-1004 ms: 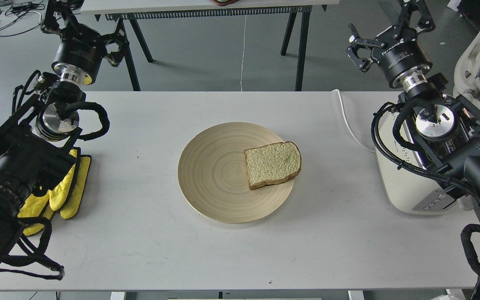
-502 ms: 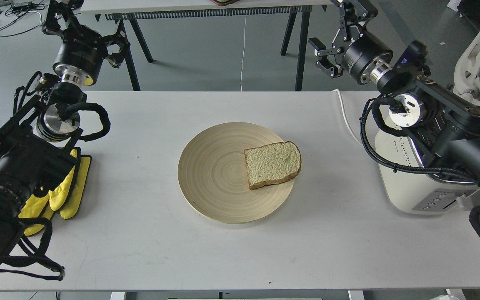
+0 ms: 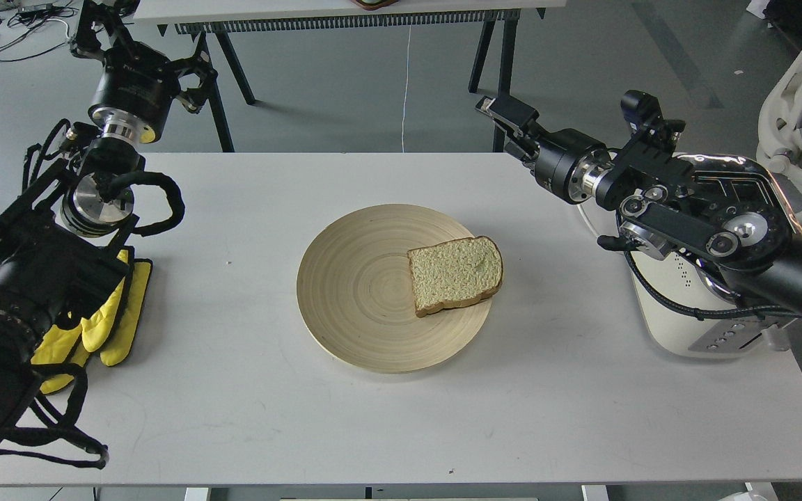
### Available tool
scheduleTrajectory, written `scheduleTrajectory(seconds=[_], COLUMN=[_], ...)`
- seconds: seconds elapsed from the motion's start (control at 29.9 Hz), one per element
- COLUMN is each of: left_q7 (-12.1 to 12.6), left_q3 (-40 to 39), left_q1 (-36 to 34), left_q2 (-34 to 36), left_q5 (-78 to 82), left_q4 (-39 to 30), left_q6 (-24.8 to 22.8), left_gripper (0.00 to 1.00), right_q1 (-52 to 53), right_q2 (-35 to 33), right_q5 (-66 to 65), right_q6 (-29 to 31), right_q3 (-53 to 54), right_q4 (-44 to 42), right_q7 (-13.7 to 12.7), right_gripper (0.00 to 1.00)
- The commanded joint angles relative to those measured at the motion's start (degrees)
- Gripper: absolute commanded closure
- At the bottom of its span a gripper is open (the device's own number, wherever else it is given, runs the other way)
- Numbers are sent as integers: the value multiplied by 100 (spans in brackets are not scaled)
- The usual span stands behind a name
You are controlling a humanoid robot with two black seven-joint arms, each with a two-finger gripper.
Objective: Put bread in toaster with right arm
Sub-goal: 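Move the right gripper toward the bread slice on the wooden plate, then extend the right gripper to the bread slice edge on the plate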
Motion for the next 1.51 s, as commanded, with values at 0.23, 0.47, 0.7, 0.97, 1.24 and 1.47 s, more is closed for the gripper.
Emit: scheduleTrajectory(seconds=[0.23, 0.47, 0.7, 0.97, 1.24, 1.47], left_q7=[1, 1, -8, -8, -8, -8], left_q3=[0, 0, 0, -9, 0, -9], left_q1=[0, 0, 0, 0, 0, 0], left_q2=[0, 0, 0, -9, -9, -9], left_q5=[0, 0, 0, 0, 0, 0], left_q4=[0, 0, 0, 0, 0, 0], left_q6=[0, 0, 0, 0, 0, 0], left_gripper=[0, 0, 0, 0, 0, 0], right_q1=[-113, -114, -122, -201, -298, -298], right_q2=[100, 417, 373, 180, 118, 118], right_q5=[-520, -520, -511, -511, -511, -502], right_q6=[-135, -143, -144, -135, -117, -117], right_q3=[-896, -1397, -1547, -1564, -1564, -1564], right_q4=[-21, -39, 31, 312, 366, 366], right_q7=[-72, -485, -494, -546, -634, -652], right_gripper=[10, 20, 23, 33, 47, 63])
